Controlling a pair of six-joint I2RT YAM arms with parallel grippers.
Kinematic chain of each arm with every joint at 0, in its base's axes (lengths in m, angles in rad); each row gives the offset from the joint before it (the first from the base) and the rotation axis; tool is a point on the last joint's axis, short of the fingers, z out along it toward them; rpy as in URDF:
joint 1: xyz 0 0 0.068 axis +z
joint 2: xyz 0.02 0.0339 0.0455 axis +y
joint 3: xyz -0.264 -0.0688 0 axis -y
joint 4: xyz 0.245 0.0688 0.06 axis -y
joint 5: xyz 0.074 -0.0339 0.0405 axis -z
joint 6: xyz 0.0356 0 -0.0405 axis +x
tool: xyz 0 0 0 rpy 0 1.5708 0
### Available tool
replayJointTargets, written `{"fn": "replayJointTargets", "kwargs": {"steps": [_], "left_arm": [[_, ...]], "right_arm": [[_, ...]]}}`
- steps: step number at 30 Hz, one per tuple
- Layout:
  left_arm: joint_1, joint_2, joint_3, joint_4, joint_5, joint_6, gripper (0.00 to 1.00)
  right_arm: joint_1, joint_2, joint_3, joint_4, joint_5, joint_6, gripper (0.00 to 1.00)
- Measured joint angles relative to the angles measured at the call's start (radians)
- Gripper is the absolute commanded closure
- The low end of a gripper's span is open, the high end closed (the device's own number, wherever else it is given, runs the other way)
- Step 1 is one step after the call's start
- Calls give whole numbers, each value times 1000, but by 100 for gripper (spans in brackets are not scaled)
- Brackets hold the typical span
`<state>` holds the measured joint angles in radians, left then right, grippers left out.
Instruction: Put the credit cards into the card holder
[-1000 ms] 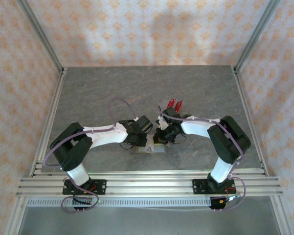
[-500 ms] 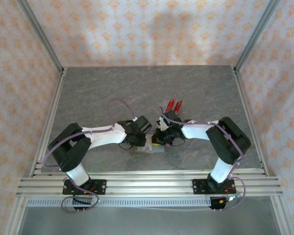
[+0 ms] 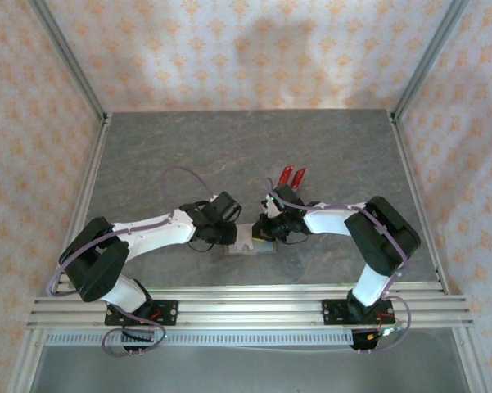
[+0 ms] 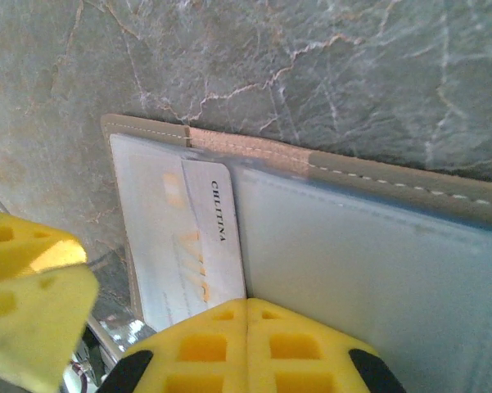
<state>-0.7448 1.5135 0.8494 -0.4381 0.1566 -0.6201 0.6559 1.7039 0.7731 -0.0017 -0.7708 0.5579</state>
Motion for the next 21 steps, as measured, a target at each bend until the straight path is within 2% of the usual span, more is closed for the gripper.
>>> {"fn": "replayJointTargets", "kwargs": {"steps": [4, 11, 21], "left_arm": [[14, 20, 6, -5, 17, 14, 100], [14, 102, 37, -6, 22, 27, 100], [14, 98, -4, 69, 21, 16, 100]], "right_arm": [[0, 0, 0, -1, 1, -1, 100], [0, -2, 1, -7, 5, -1, 100], [19, -31, 1, 9, 31, 39, 100]]}}
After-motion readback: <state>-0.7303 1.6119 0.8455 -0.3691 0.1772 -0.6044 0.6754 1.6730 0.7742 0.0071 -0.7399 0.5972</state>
